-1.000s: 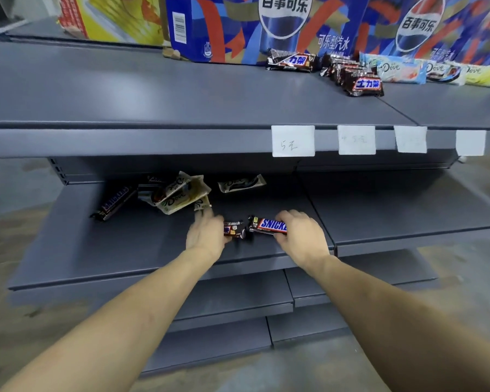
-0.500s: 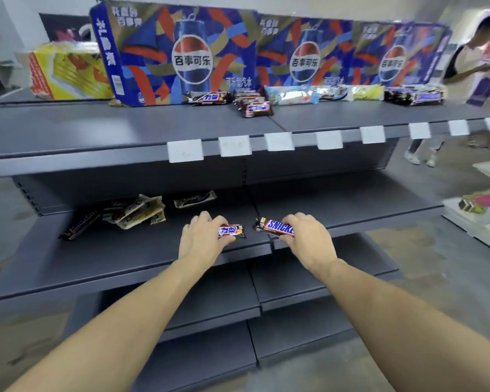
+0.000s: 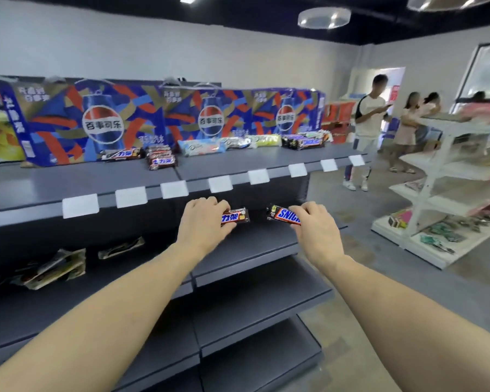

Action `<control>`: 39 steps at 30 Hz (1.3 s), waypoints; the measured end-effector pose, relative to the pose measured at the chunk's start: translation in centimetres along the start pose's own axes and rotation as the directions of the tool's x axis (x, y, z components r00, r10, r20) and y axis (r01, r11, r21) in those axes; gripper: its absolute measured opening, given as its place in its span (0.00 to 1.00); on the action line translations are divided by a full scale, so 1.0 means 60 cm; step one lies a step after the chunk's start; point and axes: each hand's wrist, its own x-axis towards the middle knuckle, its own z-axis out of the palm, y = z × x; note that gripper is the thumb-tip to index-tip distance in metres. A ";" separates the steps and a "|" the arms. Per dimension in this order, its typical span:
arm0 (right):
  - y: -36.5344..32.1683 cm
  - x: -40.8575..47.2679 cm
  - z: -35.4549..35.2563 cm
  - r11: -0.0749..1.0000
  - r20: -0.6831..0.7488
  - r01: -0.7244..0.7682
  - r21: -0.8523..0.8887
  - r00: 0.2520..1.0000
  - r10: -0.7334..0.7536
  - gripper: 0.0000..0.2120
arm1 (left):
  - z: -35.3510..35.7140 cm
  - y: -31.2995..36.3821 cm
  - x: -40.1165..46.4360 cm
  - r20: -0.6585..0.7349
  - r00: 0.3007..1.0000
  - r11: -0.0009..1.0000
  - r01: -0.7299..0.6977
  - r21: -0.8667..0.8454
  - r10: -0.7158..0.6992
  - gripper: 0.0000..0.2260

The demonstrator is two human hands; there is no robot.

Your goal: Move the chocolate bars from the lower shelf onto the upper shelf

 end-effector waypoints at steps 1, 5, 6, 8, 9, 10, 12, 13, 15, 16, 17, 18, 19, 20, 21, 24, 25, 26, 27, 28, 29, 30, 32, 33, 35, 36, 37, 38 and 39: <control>0.013 0.010 -0.009 1.000 -0.025 -0.003 -0.005 1.000 0.003 0.18 | -0.005 0.013 0.021 -0.019 1.000 1.000 -0.015 -0.009 0.014 0.15; 0.066 0.052 -0.032 0.999 -0.074 -0.008 -0.035 0.997 0.006 0.18 | -0.016 0.059 0.101 -0.072 0.996 0.998 -0.057 -0.036 0.054 0.17; 0.079 0.062 -0.035 0.999 -0.082 -0.009 -0.046 0.997 0.006 0.17 | -0.015 0.069 0.120 -0.083 0.995 0.997 -0.060 -0.039 0.057 0.17; 0.108 0.086 -0.035 0.997 -0.108 -0.007 -0.074 0.994 -0.001 0.17 | -0.010 0.087 0.158 -0.120 0.991 0.997 -0.059 -0.052 0.052 0.16; 0.123 0.100 -0.034 0.997 -0.117 -0.008 -0.082 0.993 -0.002 0.16 | -0.005 0.094 0.178 -0.142 0.989 0.997 -0.057 -0.060 0.048 0.16; 0.137 0.114 -0.034 0.996 -0.119 -0.006 -0.083 0.993 -0.004 0.16 | 0.000 0.099 0.199 -0.157 0.987 0.996 -0.055 -0.066 0.044 0.15; 0.165 0.145 -0.034 0.996 -0.098 0.004 -0.088 0.995 -0.012 0.17 | 0.013 0.107 0.240 -0.179 0.983 0.996 -0.050 -0.075 0.036 0.15; 0.178 0.162 -0.033 0.995 -0.086 0.005 -0.095 0.996 -0.013 0.17 | 0.018 0.111 0.260 -0.188 0.982 0.996 -0.048 -0.081 0.032 0.15; 0.203 0.198 -0.028 0.994 -0.073 0.003 -0.109 0.997 -0.011 0.17 | 0.031 0.117 0.300 -0.194 0.981 0.995 -0.043 -0.087 0.025 0.15; 0.215 0.216 -0.024 0.994 -0.070 -0.002 -0.114 0.998 -0.006 0.17 | 0.037 0.119 0.319 -0.192 0.981 0.996 -0.042 -0.084 0.025 0.15; 0.226 0.234 -0.019 0.993 -0.066 -0.007 -0.116 0.998 -0.001 0.17 | 0.043 0.122 0.336 -0.189 0.982 0.996 -0.041 -0.078 0.026 0.15; 0.235 0.251 -0.013 0.993 -0.064 -0.012 -0.115 0.998 0.005 0.17 | 0.049 0.124 0.353 -0.186 0.982 0.997 -0.041 -0.072 0.027 0.15; 0.243 0.267 -0.007 0.994 -0.060 -0.015 -0.110 0.998 0.009 0.17 | 0.055 0.126 0.370 -0.185 0.982 0.997 -0.039 -0.066 0.026 0.15; 0.250 0.282 0.000 0.995 -0.054 -0.016 -0.101 0.999 0.010 0.18 | 0.061 0.127 0.386 -0.183 0.983 0.998 -0.033 -0.056 0.022 0.16; 0.256 0.296 0.007 0.996 -0.047 -0.012 -0.088 0.999 0.008 0.18 | 0.067 0.129 0.401 -0.180 0.984 0.999 -0.027 -0.039 0.019 0.16; 0.276 0.334 0.032 0.996 -0.015 0.032 -0.080 0.999 -0.033 0.17 | 0.086 0.141 0.444 -0.153 0.988 0.999 -0.008 0.039 0.014 0.18; 0.285 0.346 0.040 0.996 -0.006 0.047 -0.079 0.999 -0.047 0.17 | 0.093 0.146 0.458 -0.145 0.989 0.998 0.001 0.065 0.008 0.19; 0.296 0.359 0.048 0.996 -0.006 0.058 -0.074 0.998 -0.058 0.18 | 0.099 0.152 0.472 -0.143 0.990 0.996 0.010 0.085 0.002 0.19; 0.308 0.374 0.054 0.996 -0.010 0.066 -0.061 0.998 -0.066 0.18 | 0.106 0.160 0.486 -0.141 0.990 0.995 0.020 0.096 -0.006 0.19; 0.322 0.388 0.058 0.996 -0.014 0.071 -0.045 0.997 -0.072 0.18 | 0.113 0.168 0.499 -0.139 0.990 0.994 0.028 0.101 -0.014 0.20; 0.339 0.402 0.062 0.997 -0.018 0.075 -0.033 0.997 -0.076 0.19 | 0.120 0.177 0.511 -0.139 0.990 0.994 0.035 0.106 -0.020 0.20; 0.356 0.415 0.065 0.997 -0.023 0.077 -0.028 0.997 -0.078 0.19 | 0.127 0.186 0.523 -0.139 0.990 0.993 0.045 0.111 -0.029 0.20; 0.392 0.440 0.071 0.997 -0.024 0.071 -0.019 0.997 -0.072 0.19 | 0.140 0.206 0.544 -0.129 0.990 0.991 0.070 0.118 -0.055 0.19; 0.410 0.450 0.074 0.997 -0.012 0.075 -0.006 0.997 -0.075 0.20 | 0.146 0.218 0.553 -0.125 0.990 0.989 0.084 0.121 -0.069 0.19; 0.440 0.467 0.083 0.992 0.029 0.121 0.033 0.992 -0.122 0.20 | 0.157 0.243 0.570 -0.123 0.988 0.985 0.113 0.130 -0.098 0.18; 0.451 0.474 0.086 0.986 0.057 0.155 0.056 0.986 -0.158 0.20 | 0.161 0.254 0.576 -0.119 0.986 0.983 0.131 0.130 -0.116 0.18; 0.460 0.480 0.090 0.978 0.080 0.197 0.075 0.976 -0.203 0.20 | 0.166 0.264 0.583 -0.118 0.984 0.980 0.149 0.132 -0.133 0.19; 0.467 0.487 0.093 0.966 0.091 0.242 0.086 0.964 -0.249 0.20 | 0.170 0.273 0.589 -0.122 0.981 0.976 0.165 0.142 -0.148 0.19; 0.474 0.493 0.097 0.955 0.093 0.281 0.097 0.952 -0.290 0.19 | 0.173 0.281 0.595 -0.124 0.979 0.971 0.182 0.157 -0.164 0.19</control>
